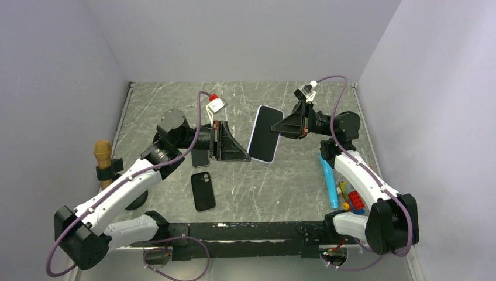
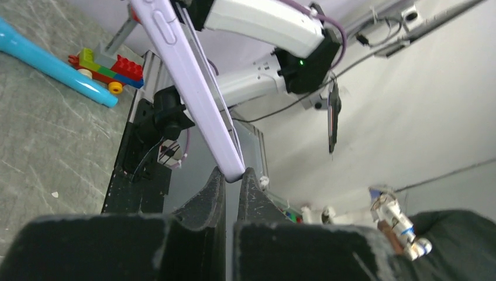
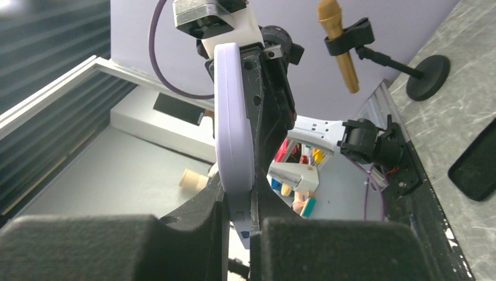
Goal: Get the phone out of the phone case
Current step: Remove the phone case from the phone.
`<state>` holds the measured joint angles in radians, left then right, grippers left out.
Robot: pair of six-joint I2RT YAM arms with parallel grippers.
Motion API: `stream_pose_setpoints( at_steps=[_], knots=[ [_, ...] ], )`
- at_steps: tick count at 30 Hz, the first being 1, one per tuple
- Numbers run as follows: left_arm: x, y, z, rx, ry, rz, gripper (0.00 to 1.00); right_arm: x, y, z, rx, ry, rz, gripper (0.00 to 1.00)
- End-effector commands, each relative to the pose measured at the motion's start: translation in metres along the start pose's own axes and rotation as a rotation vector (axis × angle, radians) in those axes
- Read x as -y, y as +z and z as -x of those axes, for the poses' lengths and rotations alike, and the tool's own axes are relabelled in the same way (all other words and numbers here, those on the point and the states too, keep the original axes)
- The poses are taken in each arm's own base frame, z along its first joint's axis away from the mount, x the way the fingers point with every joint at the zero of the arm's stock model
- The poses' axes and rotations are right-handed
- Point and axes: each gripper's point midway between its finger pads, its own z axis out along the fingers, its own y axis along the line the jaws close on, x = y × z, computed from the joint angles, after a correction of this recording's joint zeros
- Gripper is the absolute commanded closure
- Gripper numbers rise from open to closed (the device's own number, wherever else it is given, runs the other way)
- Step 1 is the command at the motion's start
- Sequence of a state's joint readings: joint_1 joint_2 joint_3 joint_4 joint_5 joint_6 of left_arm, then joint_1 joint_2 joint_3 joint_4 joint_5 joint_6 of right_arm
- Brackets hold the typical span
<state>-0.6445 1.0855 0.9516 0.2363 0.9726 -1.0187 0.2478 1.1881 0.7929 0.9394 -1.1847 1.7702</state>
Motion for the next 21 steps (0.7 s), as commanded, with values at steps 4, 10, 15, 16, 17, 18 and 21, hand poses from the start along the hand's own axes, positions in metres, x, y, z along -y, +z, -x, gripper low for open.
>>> stream_pose_setpoints(
  at_steps=[4,10,15,16,17,18,21],
  knots=[
    [-0.037,-0.002,0.010,-0.034,0.149,0.135,1.00,-0.058,0.010,-0.029,-0.091,-0.024,0.162,1.00],
    [-0.047,-0.005,0.010,-0.008,0.138,0.156,1.00,-0.071,0.012,-0.028,-0.095,-0.031,0.213,1.00],
    [-0.037,-0.004,0.014,-0.005,0.125,0.109,0.90,-0.057,0.017,-0.024,-0.096,-0.029,0.127,1.00],
    [-0.033,-0.005,0.014,0.001,0.126,0.102,0.81,-0.052,0.018,-0.022,-0.085,-0.031,0.104,1.00],
    [-0.029,-0.006,0.014,0.012,0.131,0.094,0.72,-0.049,0.019,-0.020,-0.069,-0.037,0.091,1.00],
    [-0.025,-0.008,0.013,0.028,0.136,0.089,0.63,-0.045,0.019,-0.019,-0.059,-0.034,0.085,1.00],
    [-0.018,-0.016,0.011,0.075,0.142,0.105,0.42,-0.038,0.019,-0.014,-0.035,-0.024,0.068,1.00]
  ],
)
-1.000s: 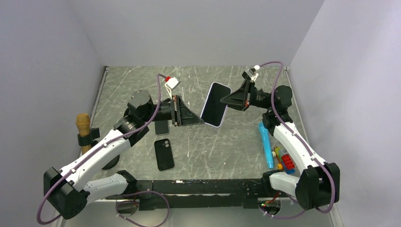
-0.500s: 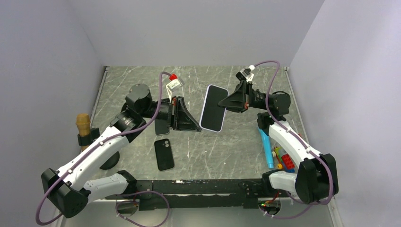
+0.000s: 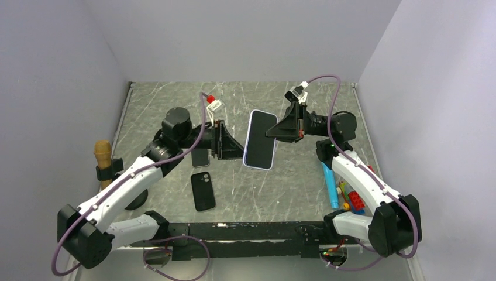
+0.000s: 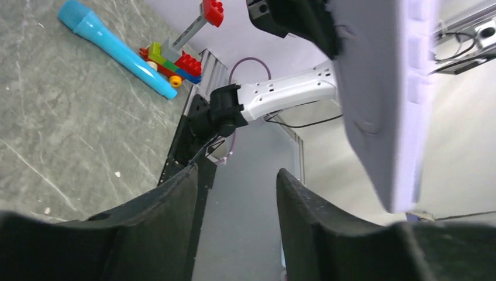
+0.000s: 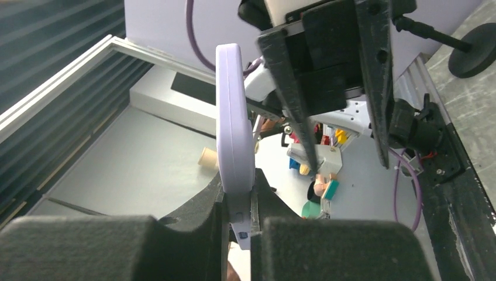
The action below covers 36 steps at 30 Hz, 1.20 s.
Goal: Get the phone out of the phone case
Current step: Remove the phone case from the phone.
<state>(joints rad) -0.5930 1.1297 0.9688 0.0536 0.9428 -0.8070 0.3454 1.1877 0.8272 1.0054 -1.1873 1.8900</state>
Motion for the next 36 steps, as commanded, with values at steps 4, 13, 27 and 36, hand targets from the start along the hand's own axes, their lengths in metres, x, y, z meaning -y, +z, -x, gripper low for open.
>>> stream_pose_setpoints(
  at_steps=[4,13,27,36],
  knots=[
    [0.036,-0.019,0.012,0.135,0.056,-0.024,0.32,0.002,-0.003,0.023,0.115,-0.069,-0.042,1.00],
    [0.038,-0.021,0.019,0.235,-0.102,-0.059,0.19,0.034,-0.021,0.045,0.244,-0.034,-0.167,1.00],
    [0.041,-0.030,0.017,0.278,-0.094,-0.029,0.15,0.031,-0.023,0.044,0.275,-0.044,-0.175,1.00],
    [0.057,-0.038,0.030,0.372,-0.087,-0.084,0.11,0.032,-0.023,0.043,0.268,-0.050,-0.198,1.00]
  ],
)
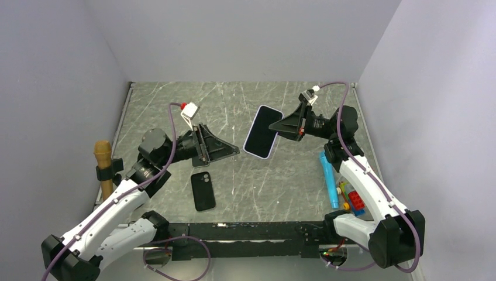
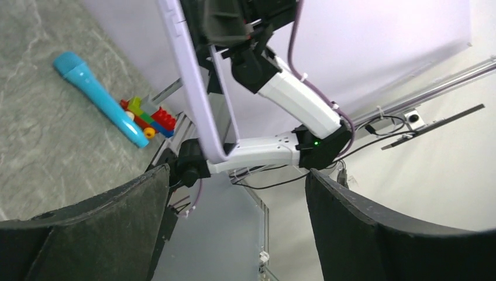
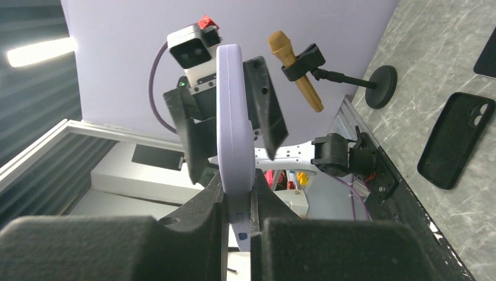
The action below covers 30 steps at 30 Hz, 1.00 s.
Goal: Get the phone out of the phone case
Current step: Remove the phone case from the phone.
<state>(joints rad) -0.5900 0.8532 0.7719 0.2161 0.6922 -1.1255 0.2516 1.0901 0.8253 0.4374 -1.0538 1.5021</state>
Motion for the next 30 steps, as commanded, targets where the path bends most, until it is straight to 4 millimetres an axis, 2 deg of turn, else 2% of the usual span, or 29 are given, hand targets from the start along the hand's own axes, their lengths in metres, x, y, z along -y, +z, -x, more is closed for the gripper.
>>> stream_pose_setpoints(
  at_steps=[1,11,13,16,20,25,28,30],
  knots=[
    [0.034,0.001,0.017,0.068,0.035,-0.133,0.11,-0.017,0.000,0.005,0.031,-0.072,0.020,1.00],
    [0.024,0.018,0.005,-0.049,0.022,-0.071,0.35,-0.018,0.002,0.009,0.022,-0.069,0.039,1.00],
    [0.025,0.019,0.005,-0.055,0.026,-0.073,0.40,-0.018,0.003,0.009,0.018,-0.069,0.042,1.00],
    [0.025,0.019,0.003,-0.066,0.033,-0.075,0.54,-0.016,0.003,0.010,0.017,-0.061,0.043,1.00],
    [0.020,0.017,-0.003,-0.090,0.052,-0.066,0.63,-0.016,0.005,0.013,0.010,-0.062,0.046,1.00],
    [0.017,0.021,0.000,-0.094,0.020,-0.082,0.68,-0.025,0.006,0.011,-0.032,-0.092,0.065,1.00],
    [0.015,0.025,0.000,-0.086,-0.009,-0.105,0.75,-0.032,0.006,0.009,-0.052,-0.127,0.073,1.00],
    [0.012,0.026,0.003,-0.072,-0.019,-0.105,0.84,-0.040,0.005,0.006,-0.064,-0.153,0.098,1.00]
  ],
)
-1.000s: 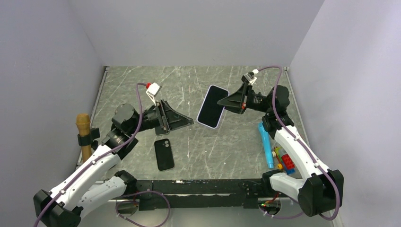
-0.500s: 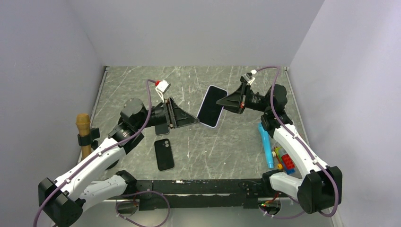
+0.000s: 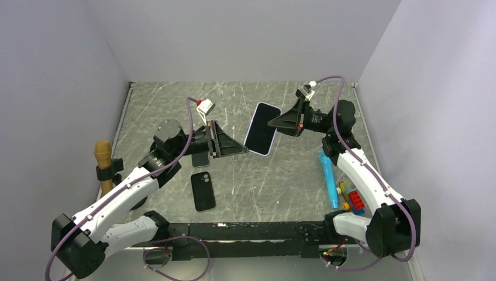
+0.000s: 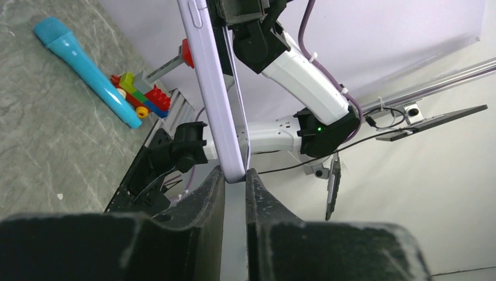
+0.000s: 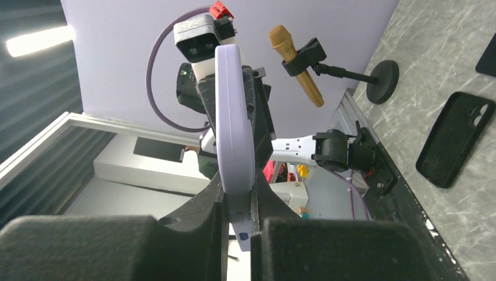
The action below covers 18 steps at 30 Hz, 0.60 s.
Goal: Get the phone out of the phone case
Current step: Remove the phone case from the phone.
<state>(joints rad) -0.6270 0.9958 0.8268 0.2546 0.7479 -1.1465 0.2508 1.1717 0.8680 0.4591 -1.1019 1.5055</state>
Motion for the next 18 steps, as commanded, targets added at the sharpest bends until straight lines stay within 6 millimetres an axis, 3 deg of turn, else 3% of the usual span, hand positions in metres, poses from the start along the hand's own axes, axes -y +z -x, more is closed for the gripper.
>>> stream_pose_setpoints(
  at_steps=[1,3,9,14,18],
  knots=[
    [0.017,0.001,0.009,0.024,0.037,-0.084,0.91,-0.049,-0.002,-0.004,-0.022,-0.172,0.109,1.00],
    [0.014,0.000,0.010,0.022,0.055,-0.084,0.99,-0.058,-0.004,-0.008,-0.035,-0.190,0.148,1.00],
    [0.022,-0.006,0.006,-0.018,0.193,-0.203,1.00,-0.080,-0.008,-0.024,-0.095,-0.140,0.244,1.00],
    [-0.004,0.001,0.008,-0.049,0.129,-0.140,1.00,-0.107,-0.010,-0.039,-0.148,-0.111,0.347,1.00],
    [-0.011,0.006,0.014,-0.022,0.079,-0.146,1.00,-0.120,-0.011,-0.046,-0.168,-0.094,0.401,1.00]
  ],
)
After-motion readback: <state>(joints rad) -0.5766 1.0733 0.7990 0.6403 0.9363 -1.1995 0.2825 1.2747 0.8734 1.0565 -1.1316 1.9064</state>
